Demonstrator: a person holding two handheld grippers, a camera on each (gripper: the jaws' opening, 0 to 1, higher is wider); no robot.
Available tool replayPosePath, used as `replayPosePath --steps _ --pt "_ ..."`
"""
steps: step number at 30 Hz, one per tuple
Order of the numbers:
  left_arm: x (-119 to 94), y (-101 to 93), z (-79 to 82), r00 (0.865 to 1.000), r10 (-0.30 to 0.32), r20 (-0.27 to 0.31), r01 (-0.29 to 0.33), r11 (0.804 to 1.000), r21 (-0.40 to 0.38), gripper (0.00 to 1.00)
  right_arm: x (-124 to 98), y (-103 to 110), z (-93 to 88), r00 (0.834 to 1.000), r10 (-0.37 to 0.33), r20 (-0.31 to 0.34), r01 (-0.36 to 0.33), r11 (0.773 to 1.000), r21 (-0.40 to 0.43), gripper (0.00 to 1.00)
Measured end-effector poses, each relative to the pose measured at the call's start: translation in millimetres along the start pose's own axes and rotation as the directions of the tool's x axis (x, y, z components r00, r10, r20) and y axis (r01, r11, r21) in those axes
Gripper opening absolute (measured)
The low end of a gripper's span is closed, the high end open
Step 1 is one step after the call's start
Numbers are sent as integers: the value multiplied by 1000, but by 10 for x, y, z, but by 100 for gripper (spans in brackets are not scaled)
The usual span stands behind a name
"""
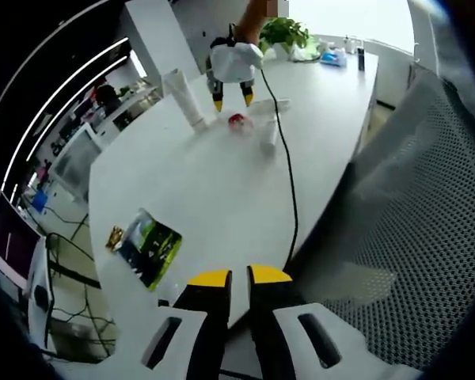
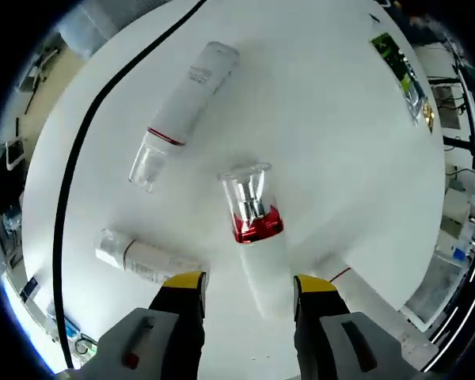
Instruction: Arrange the skincare products in the storage area until every visible bottle or jar stands upright without overlapping.
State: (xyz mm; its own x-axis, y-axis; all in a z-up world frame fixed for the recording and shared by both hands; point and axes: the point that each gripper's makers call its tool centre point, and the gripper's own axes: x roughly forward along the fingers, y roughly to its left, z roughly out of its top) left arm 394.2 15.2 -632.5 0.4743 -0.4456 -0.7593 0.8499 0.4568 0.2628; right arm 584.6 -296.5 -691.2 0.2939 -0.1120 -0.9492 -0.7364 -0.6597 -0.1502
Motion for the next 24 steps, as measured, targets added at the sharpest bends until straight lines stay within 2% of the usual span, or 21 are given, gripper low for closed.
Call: replayPosePath --steps 12,18,24 --pt "22 -21 -49 1000 -14 -24 14 1000 -4 6 211 -96 55 999 25 -25 -28 991 -132 38" --pt "27 -24 -76 999 -17 -39 17 1000 -10 6 337 -51 82 998 61 -1 -60 990 -130 37" --pt "36 -46 -98 998 -28 -52 27 1000 -12 6 377 -33 97 997 78 -5 -77 982 -174 32"
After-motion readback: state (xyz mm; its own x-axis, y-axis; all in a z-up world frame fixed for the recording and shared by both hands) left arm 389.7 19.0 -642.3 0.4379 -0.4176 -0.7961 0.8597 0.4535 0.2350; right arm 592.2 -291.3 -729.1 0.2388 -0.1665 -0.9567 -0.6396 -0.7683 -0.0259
